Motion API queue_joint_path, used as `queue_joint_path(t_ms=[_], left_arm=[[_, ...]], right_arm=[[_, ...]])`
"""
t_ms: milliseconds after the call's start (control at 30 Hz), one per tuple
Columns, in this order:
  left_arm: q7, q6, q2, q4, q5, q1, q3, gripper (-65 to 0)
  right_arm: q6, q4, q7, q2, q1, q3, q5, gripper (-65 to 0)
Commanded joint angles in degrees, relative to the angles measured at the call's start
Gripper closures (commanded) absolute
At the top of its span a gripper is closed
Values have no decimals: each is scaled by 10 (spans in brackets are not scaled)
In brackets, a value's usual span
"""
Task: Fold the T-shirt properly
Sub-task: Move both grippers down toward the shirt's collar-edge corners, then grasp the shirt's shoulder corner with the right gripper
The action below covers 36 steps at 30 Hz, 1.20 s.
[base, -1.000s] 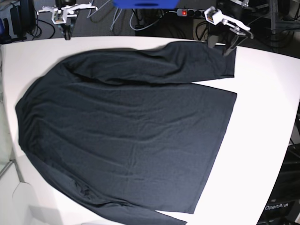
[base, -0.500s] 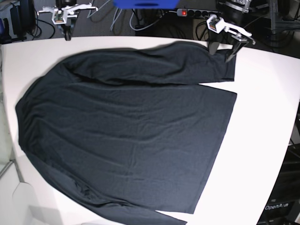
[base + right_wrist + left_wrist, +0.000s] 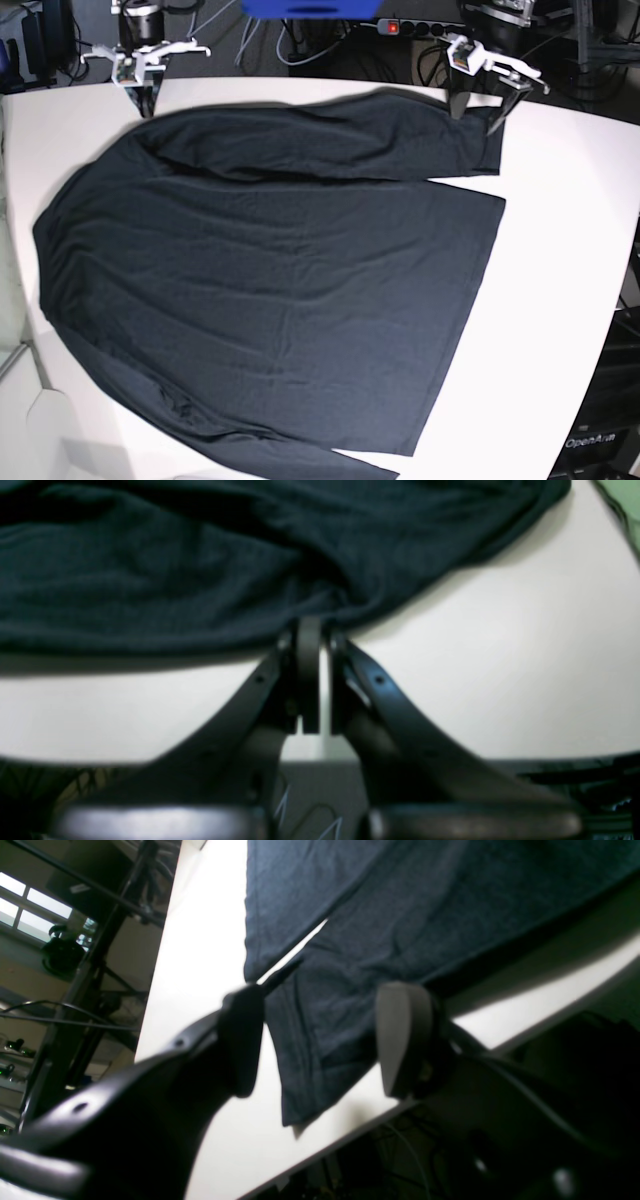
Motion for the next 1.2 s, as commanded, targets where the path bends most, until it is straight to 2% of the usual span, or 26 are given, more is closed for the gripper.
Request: queue_joint_path(t_ms=[0, 133, 333, 400, 467, 533, 600, 667, 733, 800, 900, 1067, 1167], left_arm=[[-4, 1, -2, 5, -2, 7, -1, -351], [-2, 1, -2, 5, -2, 7, -1, -351], [-2, 1, -2, 5, -2, 8, -3, -351], [-1, 1, -2, 4, -2, 8, -4, -351], [-1, 1, -2, 4, -2, 8, -3, -351], [-1, 1, -2, 4, -2, 8, -2, -351], [-1, 1, -2, 4, -2, 8, -2, -351], [-1, 1, -2, 4, -2, 8, -2, -351], [-1, 1, -2, 4, -2, 8, -2, -351], [-1, 1, -2, 4, -2, 8, -3, -351], [-2, 1, -2, 4, -2, 8, -5, -351], [-4, 1, -2, -2, -2, 9, -5, -351], [-4, 1, -2, -8, -2, 9, -5, -351]], right_arm=[[-3, 8, 8, 4, 6, 4, 1, -41], [-3, 25, -53, 7, 22, 4, 2, -119], [-4, 42, -58, 2, 29, 30, 6, -215], [-3, 59, -57, -20, 25, 52, 18, -236], [-1, 76, -63, -34, 24, 79, 49, -251], [4, 88, -64, -35, 23, 91, 77, -264], [24, 94, -70, -33, 18, 92, 103, -271], [53, 110, -109, -33, 16, 92, 135, -271], [90, 131, -161, -34, 16, 94, 194, -271], [105, 143, -197, -32, 17, 94, 244, -270], [114, 151, -234, -18, 18, 94, 300, -270], [112, 151, -271, 5, 29, 95, 371, -270], [111, 144, -304, 10, 33, 121, 412, -270]])
